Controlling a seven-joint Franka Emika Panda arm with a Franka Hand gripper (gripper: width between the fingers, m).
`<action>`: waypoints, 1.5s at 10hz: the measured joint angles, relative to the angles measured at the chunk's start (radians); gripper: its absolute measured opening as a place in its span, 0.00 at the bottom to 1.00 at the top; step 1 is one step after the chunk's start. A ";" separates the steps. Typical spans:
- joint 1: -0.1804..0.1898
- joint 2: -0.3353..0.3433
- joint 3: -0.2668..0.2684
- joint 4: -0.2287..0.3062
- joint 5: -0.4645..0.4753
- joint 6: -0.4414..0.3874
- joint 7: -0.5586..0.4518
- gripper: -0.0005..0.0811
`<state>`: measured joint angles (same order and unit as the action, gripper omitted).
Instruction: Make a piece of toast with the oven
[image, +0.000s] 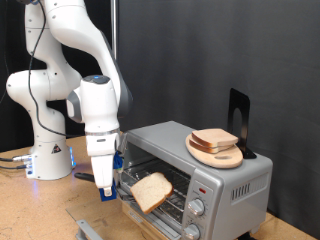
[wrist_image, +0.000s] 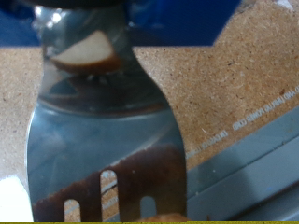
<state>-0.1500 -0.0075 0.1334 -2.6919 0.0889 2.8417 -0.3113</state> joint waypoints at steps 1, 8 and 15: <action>0.000 0.001 -0.001 0.001 0.028 0.005 -0.028 0.45; 0.016 -0.101 0.008 0.047 0.434 -0.099 -0.426 0.45; 0.000 -0.156 0.006 0.043 0.398 -0.143 -0.423 0.45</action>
<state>-0.1498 -0.1637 0.1397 -2.6493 0.4872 2.6987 -0.7345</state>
